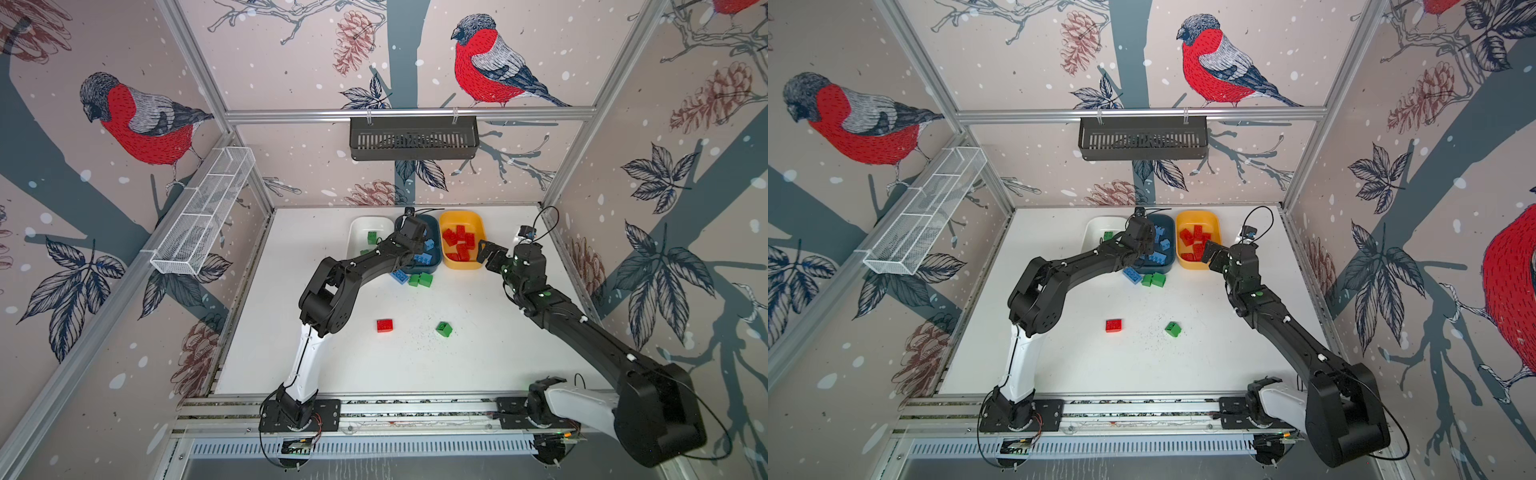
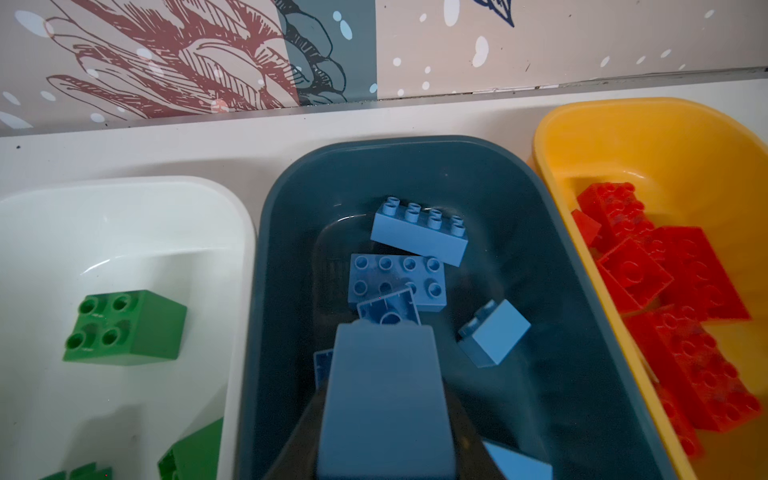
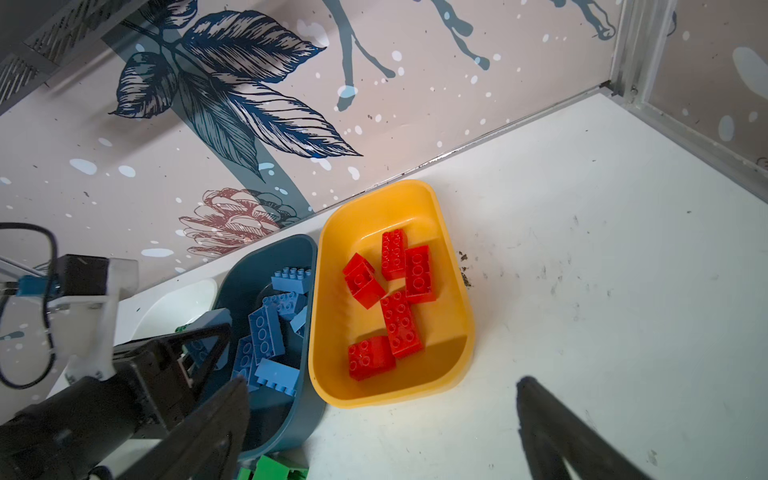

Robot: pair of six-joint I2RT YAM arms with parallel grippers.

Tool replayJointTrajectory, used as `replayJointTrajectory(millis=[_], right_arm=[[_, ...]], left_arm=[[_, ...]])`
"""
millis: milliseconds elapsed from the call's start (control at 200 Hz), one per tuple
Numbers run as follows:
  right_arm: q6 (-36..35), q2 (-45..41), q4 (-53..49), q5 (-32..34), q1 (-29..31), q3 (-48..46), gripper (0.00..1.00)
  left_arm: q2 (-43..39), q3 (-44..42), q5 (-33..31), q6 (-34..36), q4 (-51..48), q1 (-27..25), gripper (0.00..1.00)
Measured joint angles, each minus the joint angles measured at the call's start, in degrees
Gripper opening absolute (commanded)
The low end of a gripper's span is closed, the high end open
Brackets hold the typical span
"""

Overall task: Sort the legos into containers by color
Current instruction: 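Carry the light blue brick into the teal bin while right draws back, then move the left gripper down to the green bricks beside the teal bin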

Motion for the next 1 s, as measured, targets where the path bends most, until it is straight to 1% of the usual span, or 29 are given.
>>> replayJointTrajectory(millis=[30,150,210,245,440,545,590,785,850,1001], right_arm=[[-0.07,0.35,-0.26,-0.37,0.0,0.42,1.0],[0.04,1.84,-1.64,-1.46,0.0,1.97,1.0],[0.17,2.56,-2.27,-1.79,0.0,2.45,1.0],[0.26,2.95,-2.58,-2.19,0.02,2.67,1.0],[1.16,5.03,-2.38,-5.01,0.22,3.98,1.0],[1.7,6.01,-2.4,-6.43,0.33,4.07,1.0],[1.73,6.16,-2.27,-7.04,0.39,4.15,1.0],[1.88,6.93,-1.05,-9.11,1.2,4.15,1.0],[1.99,7.43,-0.57,-9.7,1.66,4.15,1.0],[2.34,8.39,0.13,-10.38,2.51,4.15,1.0]], left_arm=[[0.55,0.9,-0.2,0.22,-0.24,0.04,0.45],[1.4,3.76,-0.24,0.9,-0.9,0.11,0.66],[0.74,3.61,0.39,0.96,-0.87,0.15,0.73],[-0.07,2.78,0.76,0.96,-0.85,0.15,0.75],[-6.86,-5.31,4.63,1.66,0.68,0.04,0.84],[-10.34,-9.27,5.11,1.81,1.03,-0.24,0.94],[-11.78,-10.62,5.53,0.94,0.81,-0.35,0.97],[-17.92,-17.11,6.34,-2.19,0.59,-0.55,0.97],[-19.54,-19.5,8.02,-3.56,0.57,-0.7,0.97],[-21.4,-23.71,10.23,-4.13,0.42,-3.23,0.96]])
